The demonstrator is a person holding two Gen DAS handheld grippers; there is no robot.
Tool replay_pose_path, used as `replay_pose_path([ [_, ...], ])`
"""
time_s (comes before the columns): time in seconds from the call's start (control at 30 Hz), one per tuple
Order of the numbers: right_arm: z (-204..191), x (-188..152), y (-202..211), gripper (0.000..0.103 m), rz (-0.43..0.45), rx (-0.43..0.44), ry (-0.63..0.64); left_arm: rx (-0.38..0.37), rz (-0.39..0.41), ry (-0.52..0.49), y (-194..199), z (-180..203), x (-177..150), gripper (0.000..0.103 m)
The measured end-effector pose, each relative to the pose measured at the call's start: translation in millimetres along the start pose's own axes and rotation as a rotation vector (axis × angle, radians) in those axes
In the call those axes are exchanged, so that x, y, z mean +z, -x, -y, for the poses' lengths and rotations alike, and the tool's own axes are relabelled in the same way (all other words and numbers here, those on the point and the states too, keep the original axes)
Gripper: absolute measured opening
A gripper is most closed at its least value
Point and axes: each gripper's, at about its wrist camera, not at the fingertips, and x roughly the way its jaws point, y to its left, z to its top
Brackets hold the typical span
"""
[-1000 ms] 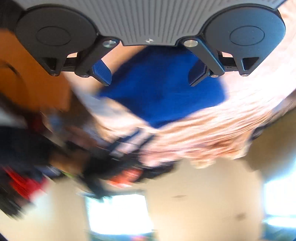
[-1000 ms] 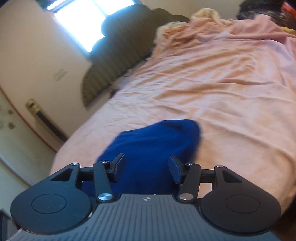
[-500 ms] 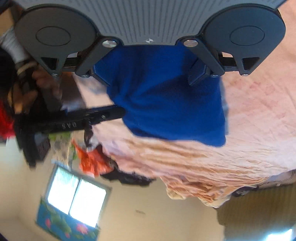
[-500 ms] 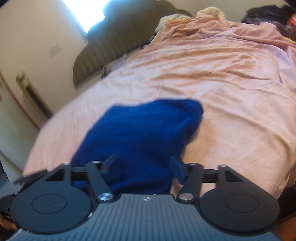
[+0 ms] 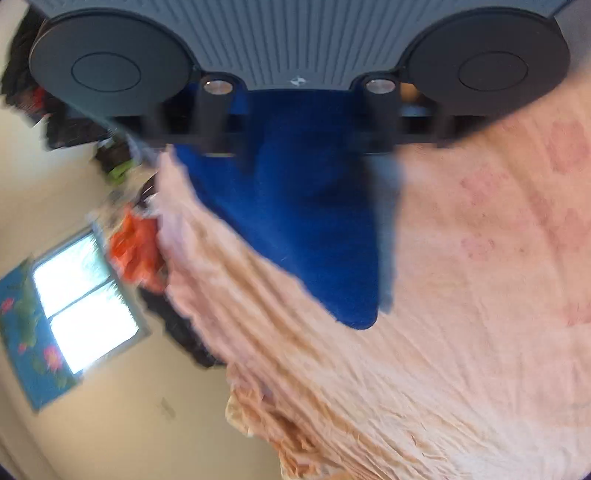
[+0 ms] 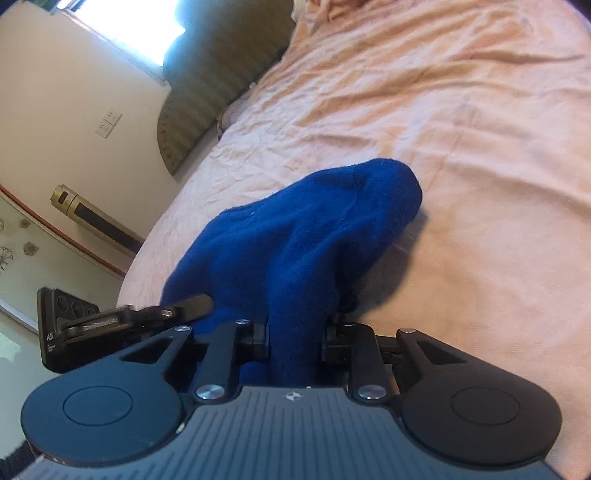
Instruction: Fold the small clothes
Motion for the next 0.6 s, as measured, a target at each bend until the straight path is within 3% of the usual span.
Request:
replay_pose_path([
  [0.2,-33.0,5.5,1.8,0.024,0.038,0.081,0.034,0.024,0.069,-0.152,36.2,12.8,-7.1,0.022],
  [0.3,-58.7,17.3,-18.9,0.024,0.015,0.146,0.04,0.053,0.08,-0.147,68.8,6.2,6.5,0.022],
  [0.47,-106.9,36.4,-77.0,0.024,-0.033,0.226,0.041,0.136,0.165,-0.101,127.2,-27.1,48.2,0.022],
  [0.53,-115.8,40.6,-105.1,0.034,-0.068,0.184,0.023,0.172,0.163,-0.092,135.3,-43.3,58.9,0.027],
  [0.57,-116.5,40.8,-119.3,0.051,-0.092,0.108,0.017,0.213,0.149,-0.095,133.3,-53.2,59.7,0.028],
  [0.6,-113.9,39.8,-129.7,0.06,-0.119,0.035,0.007,0.253,0.124,-0.072,130.2,-66.1,57.5,0.034],
])
